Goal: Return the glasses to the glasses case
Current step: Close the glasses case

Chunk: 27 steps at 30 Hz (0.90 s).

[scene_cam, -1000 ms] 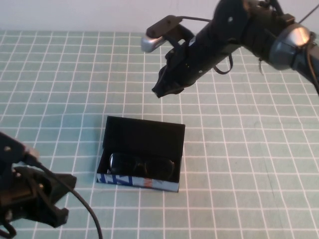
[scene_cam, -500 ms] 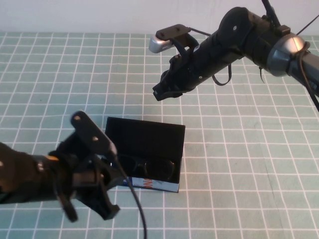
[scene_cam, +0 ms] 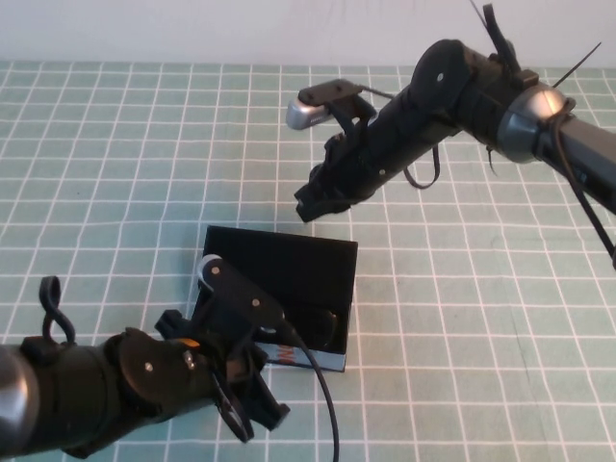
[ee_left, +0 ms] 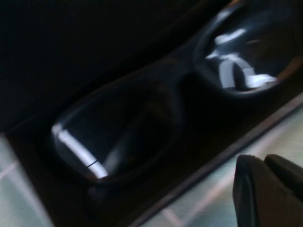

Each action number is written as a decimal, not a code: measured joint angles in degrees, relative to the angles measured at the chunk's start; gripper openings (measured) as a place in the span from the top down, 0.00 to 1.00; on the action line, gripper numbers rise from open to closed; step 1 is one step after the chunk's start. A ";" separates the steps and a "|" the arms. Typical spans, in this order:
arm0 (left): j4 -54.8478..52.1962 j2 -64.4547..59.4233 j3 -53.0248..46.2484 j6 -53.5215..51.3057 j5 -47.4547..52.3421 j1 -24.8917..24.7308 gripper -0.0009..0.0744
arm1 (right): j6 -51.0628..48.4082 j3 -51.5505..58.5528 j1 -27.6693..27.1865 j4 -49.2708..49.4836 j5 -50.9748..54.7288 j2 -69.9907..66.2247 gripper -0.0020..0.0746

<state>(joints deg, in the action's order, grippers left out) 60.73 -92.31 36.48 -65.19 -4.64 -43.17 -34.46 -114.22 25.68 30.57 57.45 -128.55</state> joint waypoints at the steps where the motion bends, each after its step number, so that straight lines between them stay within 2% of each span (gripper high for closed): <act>1: 0.27 -0.53 0.00 0.82 -1.54 -0.15 0.99 | 0.00 0.00 0.00 0.25 0.65 -0.38 0.99; 6: 0.97 -1.39 -0.11 3.40 -5.44 -0.25 0.99 | -2.58 0.00 -0.12 2.31 3.77 -1.69 0.99; 15: 0.97 -1.39 -0.11 4.81 -6.08 -0.25 0.99 | -11.55 0.00 -0.22 12.27 11.12 -1.91 0.99; 22: 0.97 -1.39 -0.11 5.38 -6.20 -0.25 0.99 | -12.64 0.00 0.02 14.90 11.77 -1.91 0.99; 27: 0.97 -1.39 -0.11 5.51 -6.29 -0.25 0.99 | -12.69 0.00 2.08 15.00 11.77 -2.85 0.99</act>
<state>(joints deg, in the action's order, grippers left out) 61.70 -93.70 36.37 -59.69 -10.93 -43.42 -47.15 -114.22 27.77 45.56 69.23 -131.39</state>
